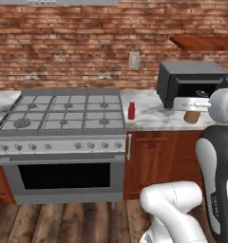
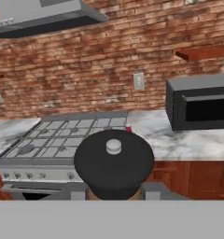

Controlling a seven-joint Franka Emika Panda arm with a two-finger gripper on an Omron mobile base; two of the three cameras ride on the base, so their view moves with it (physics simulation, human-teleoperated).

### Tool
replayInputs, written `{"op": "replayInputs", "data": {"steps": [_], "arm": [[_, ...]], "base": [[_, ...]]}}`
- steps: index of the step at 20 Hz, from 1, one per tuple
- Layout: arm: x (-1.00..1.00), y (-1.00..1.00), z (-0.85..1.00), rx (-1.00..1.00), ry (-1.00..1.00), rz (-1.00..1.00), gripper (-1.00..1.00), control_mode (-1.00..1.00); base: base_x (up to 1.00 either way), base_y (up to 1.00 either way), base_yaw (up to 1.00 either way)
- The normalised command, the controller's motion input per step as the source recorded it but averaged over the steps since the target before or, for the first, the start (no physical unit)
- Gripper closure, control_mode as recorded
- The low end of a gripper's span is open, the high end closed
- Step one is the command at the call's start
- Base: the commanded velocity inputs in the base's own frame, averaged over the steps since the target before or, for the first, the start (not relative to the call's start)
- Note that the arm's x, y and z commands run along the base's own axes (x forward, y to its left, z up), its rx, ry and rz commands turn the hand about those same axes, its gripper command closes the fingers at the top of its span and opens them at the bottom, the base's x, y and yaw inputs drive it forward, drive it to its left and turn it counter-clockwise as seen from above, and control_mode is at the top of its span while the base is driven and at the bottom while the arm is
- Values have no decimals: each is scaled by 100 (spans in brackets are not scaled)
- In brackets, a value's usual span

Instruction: Take 2 condiments from the cabinet and move them on the counter near the stove.Make sure the condiments are lined up with each other, next to each other.

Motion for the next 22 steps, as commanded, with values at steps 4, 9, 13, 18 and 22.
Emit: {"op": "replayInputs", "data": {"steps": [4,9,13,18,22], "arm": [[0,0,0,0,0,0,100,100],[0,0,0,0,0,0,100,100],[0,0,0,0,0,0,100,100],[0,0,0,0,0,0,100,100],[0,0,0,0,0,0,100,100]], "base": [[45,100,0],[49,92,-2],[36,26,-6],[56,-4,-3],[58,-37,0]]}}
